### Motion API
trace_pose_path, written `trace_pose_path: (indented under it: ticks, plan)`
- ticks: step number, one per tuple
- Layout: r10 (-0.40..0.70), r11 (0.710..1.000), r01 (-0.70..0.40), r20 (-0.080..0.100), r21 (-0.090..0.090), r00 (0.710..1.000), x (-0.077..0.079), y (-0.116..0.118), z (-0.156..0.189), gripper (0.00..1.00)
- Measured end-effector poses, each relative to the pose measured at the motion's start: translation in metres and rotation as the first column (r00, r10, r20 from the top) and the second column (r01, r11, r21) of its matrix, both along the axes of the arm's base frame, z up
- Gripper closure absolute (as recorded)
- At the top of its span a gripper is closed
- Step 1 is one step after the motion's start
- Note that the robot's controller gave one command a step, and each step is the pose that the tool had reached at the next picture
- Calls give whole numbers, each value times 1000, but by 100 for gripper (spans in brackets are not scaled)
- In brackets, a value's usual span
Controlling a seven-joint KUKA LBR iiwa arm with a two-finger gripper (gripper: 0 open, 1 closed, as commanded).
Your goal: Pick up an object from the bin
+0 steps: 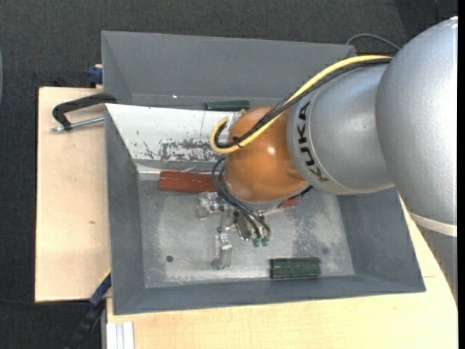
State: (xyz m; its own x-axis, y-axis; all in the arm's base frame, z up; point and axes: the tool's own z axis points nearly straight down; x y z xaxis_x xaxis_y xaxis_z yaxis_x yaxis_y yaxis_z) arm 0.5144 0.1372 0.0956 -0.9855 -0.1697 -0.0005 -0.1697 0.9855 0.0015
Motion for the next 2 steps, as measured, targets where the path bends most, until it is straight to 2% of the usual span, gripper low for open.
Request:
trace_pose_path:
  ticks: [2]
  plan:
    - [19, 1000, -19, -1, 1, 1000, -1, -2, 3, 0]
